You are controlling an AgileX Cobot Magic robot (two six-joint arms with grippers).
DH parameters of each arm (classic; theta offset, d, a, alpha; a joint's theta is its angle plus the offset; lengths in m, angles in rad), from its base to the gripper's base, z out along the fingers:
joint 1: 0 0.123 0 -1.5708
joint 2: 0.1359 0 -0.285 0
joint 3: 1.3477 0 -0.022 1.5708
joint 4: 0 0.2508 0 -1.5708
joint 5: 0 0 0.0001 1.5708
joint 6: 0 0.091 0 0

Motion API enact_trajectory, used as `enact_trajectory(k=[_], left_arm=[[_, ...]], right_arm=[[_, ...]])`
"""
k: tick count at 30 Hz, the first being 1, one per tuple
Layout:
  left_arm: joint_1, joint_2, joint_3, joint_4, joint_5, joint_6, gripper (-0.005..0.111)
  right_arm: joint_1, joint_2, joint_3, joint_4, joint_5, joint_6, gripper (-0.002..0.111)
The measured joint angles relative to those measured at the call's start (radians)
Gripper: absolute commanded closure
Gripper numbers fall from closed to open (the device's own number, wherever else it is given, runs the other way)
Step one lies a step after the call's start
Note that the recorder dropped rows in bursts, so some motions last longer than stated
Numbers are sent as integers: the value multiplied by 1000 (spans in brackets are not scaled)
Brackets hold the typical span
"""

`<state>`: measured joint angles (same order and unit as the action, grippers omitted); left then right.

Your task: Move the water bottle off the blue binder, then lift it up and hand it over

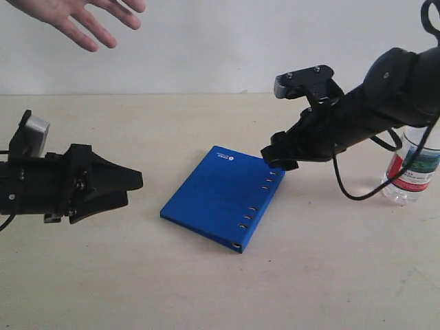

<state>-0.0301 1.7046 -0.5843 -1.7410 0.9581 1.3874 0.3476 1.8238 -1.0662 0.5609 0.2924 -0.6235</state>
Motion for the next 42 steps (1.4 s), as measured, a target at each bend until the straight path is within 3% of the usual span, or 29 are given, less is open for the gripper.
enact_trajectory(k=[5, 14, 29, 35, 38, 42], left_arm=[[0, 0, -16, 0, -12, 6, 53], [0, 6, -16, 0, -41, 11, 53], [0, 6, -16, 0, -43, 11, 53], [0, 6, -16, 0, -43, 11, 53], [0, 6, -17, 16, -31, 11, 53], [0, 6, -17, 20, -29, 11, 53]], right_arm=[[-7, 83, -113, 16, -18, -13, 45], [-53, 264, -299, 62, 108, -47, 45], [-57, 386, -388, 165, 167, -156, 45], [-59, 388, -389, 290, 335, -308, 45], [-59, 390, -389, 378, 545, -390, 45], [-57, 376, -389, 391, 546, -391, 45]])
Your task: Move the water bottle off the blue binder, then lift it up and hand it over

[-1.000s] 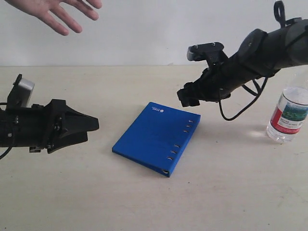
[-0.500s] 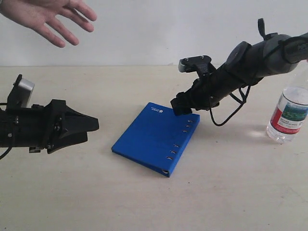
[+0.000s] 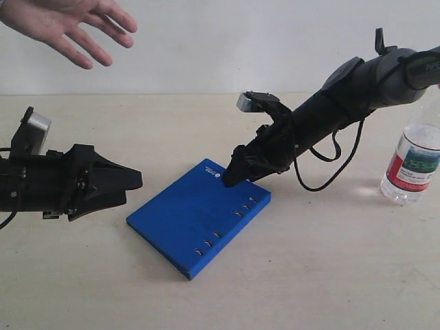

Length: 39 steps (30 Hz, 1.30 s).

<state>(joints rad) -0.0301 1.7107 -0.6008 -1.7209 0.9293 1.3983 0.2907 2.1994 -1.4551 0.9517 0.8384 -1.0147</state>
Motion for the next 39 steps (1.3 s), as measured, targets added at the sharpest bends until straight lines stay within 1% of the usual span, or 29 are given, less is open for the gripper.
enact_trajectory(k=[2, 6, 9, 11, 18, 21, 26, 30, 33, 39], left_arm=[[0, 13, 0, 0, 0, 0, 53], [0, 96, -1, 2, 0, 23, 53], [0, 139, -1, 2, 6, 53, 53], [0, 139, -1, -2, 21, 71, 53], [0, 139, -4, -11, 29, 123, 53], [0, 139, -17, -13, 29, 125, 53], [0, 139, -21, -16, 27, 129, 53], [0, 139, -23, -16, -17, 153, 53], [0, 139, -23, -16, -66, 167, 53], [0, 139, -23, -7, -110, 173, 53]], right_arm=[[0, -6, 0, 0, 0, 25, 45], [0, -4, 0, 0, 9, 57, 45], [0, -4, 0, -4, 91, 51, 45], [0, -4, 0, -4, 115, 47, 45], [0, -69, 0, -2, 42, 31, 45], [0, -114, 0, -8, 20, 85, 45], [0, -134, 0, -114, -15, 209, 45], [0, -134, 2, -294, -62, 369, 45], [0, -134, 16, -342, -66, 398, 45], [0, -134, 51, -343, -42, 375, 45]])
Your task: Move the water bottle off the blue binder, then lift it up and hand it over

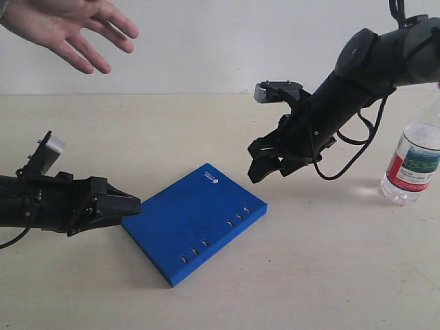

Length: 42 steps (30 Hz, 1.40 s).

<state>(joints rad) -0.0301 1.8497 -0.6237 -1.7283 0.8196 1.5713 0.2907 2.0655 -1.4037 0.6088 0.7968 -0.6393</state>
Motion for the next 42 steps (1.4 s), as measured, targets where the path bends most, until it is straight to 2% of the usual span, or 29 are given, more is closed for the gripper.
enact_trajectory(k=[5, 19, 31, 42], left_arm=[[0, 0, -2, 1, -61, 1, 53], [0, 0, -2, 1, -69, 12, 53], [0, 0, -2, 1, -69, 12, 53], [0, 0, -2, -1, -69, 12, 53]], right_arm=[[0, 0, 23, 4, 15, -22, 45], [0, -7, 29, 10, 22, -36, 45], [0, -324, 29, -23, 40, -70, 45], [0, -191, 29, 34, -3, -65, 46]])
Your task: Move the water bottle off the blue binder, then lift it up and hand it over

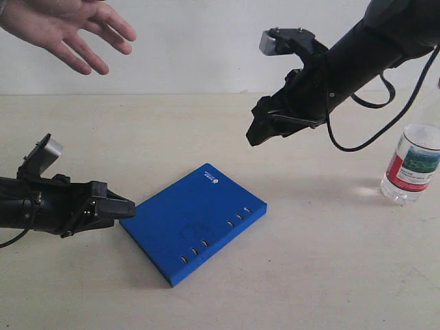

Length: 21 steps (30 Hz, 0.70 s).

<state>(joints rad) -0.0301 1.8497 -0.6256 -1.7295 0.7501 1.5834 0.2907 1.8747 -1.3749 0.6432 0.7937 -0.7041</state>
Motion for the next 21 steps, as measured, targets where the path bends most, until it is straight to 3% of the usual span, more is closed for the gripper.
enact_trajectory(k=[3, 8, 12, 15, 16, 19, 21], left_arm=[[0, 0, 0, 0, 0, 0, 53], [0, 0, 0, 0, 0, 0, 53], [0, 0, 0, 0, 0, 0, 53], [0, 0, 0, 0, 0, 0, 53], [0, 0, 0, 0, 0, 0, 53], [0, 0, 0, 0, 0, 0, 53], [0, 0, 0, 0, 0, 0, 53]], right_arm=[[0, 10, 0, 1, 9, -24, 54], [0, -7, 0, 14, 58, -230, 66], [0, -12, 1, 74, -81, -258, 86], [0, -1, 14, 344, -280, -328, 105], [5, 0, 21, 535, -380, -411, 108], [19, -2, 24, 920, -558, -758, 108], [20, -5, 22, 1018, -604, -936, 108]])
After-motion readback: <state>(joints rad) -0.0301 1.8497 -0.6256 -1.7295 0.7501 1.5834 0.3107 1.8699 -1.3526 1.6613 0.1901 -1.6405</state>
